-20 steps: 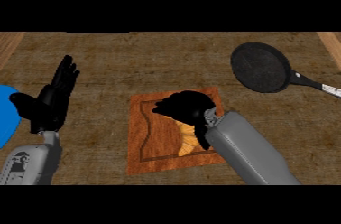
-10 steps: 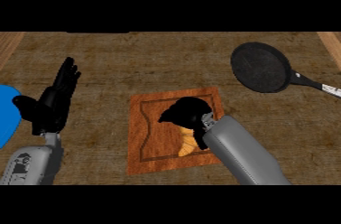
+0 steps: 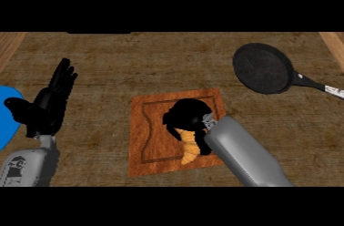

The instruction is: Pick the croissant from the cutting board and place it in the pan

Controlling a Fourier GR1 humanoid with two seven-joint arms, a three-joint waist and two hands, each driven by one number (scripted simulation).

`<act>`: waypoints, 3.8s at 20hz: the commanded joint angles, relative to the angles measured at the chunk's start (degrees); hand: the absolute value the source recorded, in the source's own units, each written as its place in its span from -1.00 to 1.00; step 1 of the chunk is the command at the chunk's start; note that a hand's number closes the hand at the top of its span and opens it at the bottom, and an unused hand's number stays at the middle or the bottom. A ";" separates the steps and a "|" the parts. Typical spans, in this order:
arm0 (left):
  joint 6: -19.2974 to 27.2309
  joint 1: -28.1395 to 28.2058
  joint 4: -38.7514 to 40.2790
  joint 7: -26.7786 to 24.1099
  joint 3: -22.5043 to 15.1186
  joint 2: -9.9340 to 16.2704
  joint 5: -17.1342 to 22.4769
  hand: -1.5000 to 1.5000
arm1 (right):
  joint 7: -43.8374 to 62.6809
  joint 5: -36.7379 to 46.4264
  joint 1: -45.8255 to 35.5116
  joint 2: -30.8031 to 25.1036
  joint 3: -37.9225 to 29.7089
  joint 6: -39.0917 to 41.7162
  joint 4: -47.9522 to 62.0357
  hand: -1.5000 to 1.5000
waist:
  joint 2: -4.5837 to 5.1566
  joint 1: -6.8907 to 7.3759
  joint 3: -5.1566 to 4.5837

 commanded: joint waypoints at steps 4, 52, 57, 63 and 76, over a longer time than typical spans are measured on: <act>0.53 1.20 -1.30 0.48 0.25 -0.56 -0.72 0.00 | 7.42 0.11 3.28 3.36 -5.65 -1.98 -1.68 1.00 | 0.11 -0.33 -0.05; -1.26 -0.96 -1.55 0.47 -0.70 -1.65 -1.26 0.00 | 21.03 -18.73 -8.92 -21.16 -44.74 -64.86 31.76 1.00 | 1.47 2.74 0.12; -1.46 -2.88 -0.98 0.50 -1.22 -2.10 -1.34 0.00 | 17.46 -18.67 -13.60 -22.66 -46.67 -66.19 41.89 1.00 | 2.02 4.00 0.18; -0.35 -2.45 -0.54 -0.20 -2.40 -3.30 -2.71 0.00 | 14.37 -29.21 -14.18 -21.46 -53.63 -49.17 47.04 -1.00 | 2.18 4.06 0.27; -0.75 -3.22 0.88 0.08 -0.19 -2.34 -1.57 0.00 | -5.05 -40.10 -12.93 -20.10 -64.82 -55.88 46.22 -1.00 | 1.40 2.36 0.19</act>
